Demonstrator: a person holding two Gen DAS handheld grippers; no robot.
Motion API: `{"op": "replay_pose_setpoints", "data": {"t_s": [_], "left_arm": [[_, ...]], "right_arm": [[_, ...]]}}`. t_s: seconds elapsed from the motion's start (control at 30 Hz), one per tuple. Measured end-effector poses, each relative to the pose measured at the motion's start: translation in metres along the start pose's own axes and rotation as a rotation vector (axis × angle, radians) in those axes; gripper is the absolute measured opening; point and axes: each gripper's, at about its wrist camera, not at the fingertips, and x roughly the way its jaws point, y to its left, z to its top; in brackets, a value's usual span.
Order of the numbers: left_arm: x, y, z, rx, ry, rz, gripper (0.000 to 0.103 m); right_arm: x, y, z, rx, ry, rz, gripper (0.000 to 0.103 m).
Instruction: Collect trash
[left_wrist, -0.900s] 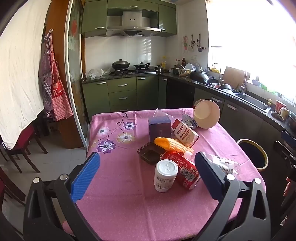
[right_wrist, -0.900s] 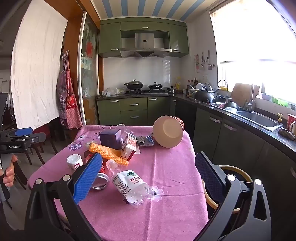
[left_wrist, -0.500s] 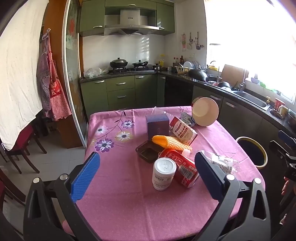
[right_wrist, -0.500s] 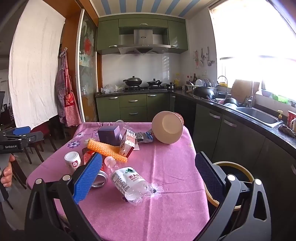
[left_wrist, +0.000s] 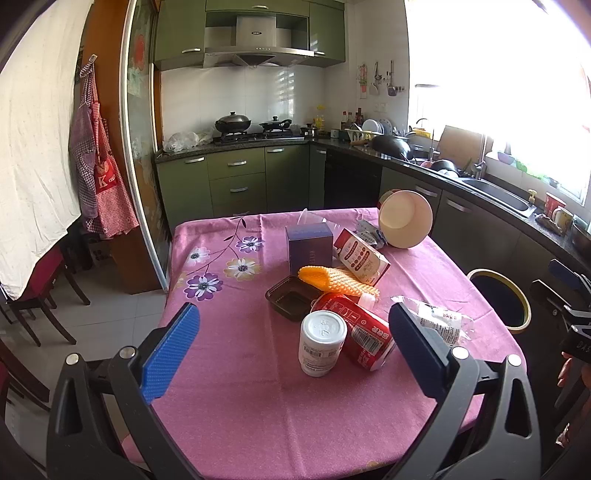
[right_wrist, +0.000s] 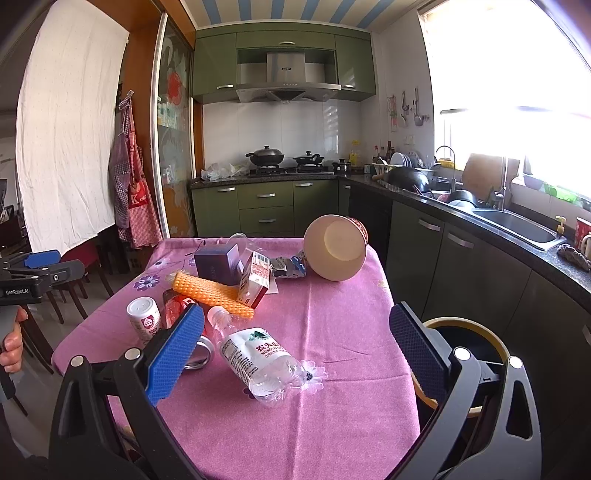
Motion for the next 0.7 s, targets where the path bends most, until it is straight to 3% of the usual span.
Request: {"op": "replay_pose_setpoints", "data": {"t_s": [0.7], "left_arm": [[-0.0021, -0.0013, 0.0024, 0.004, 0.008, -0.011, 0.097]], "right_arm": [[0.0038, 0.0004, 0.0012, 0.001, 0.009, -0.002, 0.099]]}}
